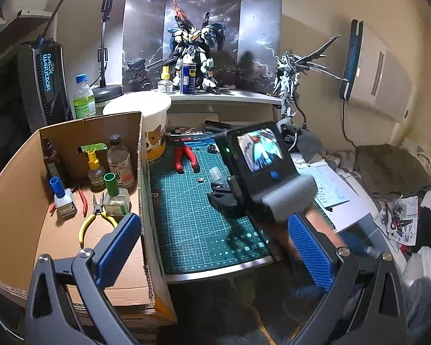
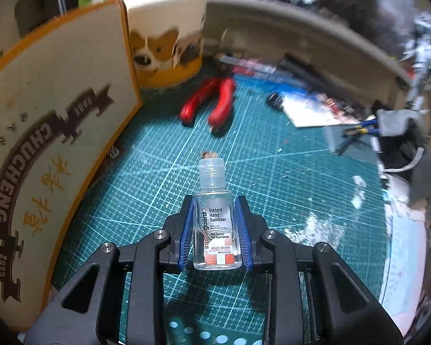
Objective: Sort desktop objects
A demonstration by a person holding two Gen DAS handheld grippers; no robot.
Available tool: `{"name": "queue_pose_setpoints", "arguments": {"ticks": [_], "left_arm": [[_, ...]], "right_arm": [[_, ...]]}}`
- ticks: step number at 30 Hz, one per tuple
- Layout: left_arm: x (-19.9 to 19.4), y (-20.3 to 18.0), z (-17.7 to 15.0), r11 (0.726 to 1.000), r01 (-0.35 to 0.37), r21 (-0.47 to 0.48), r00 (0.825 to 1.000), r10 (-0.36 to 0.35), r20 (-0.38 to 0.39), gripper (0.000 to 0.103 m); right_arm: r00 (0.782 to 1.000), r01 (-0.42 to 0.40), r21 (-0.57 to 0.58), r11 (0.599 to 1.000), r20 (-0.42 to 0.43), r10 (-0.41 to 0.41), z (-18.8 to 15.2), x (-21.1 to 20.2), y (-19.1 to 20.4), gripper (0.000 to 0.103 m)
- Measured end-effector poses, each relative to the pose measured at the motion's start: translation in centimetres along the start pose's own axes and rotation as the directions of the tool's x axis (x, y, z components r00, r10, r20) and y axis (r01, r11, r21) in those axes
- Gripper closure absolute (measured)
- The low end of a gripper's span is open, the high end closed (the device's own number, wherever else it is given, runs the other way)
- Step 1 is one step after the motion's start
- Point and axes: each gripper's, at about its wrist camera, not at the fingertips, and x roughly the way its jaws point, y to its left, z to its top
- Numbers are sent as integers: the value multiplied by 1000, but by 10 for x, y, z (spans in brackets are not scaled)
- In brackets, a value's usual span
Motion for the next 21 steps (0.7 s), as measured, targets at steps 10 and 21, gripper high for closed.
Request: {"name": "queue_pose_setpoints", "arguments": {"ticks": [10, 21], "left_arm": [[0, -7, -4, 1000, 16, 16, 1000, -15, -5, 0], [-2, -12, -8, 999, 26, 29, 1000, -26, -7, 0]], "right_arm": [[948, 93, 186, 978, 285, -144, -44, -45, 1, 76], [912, 107, 248, 963, 362, -194, -85, -49, 4, 76]]}}
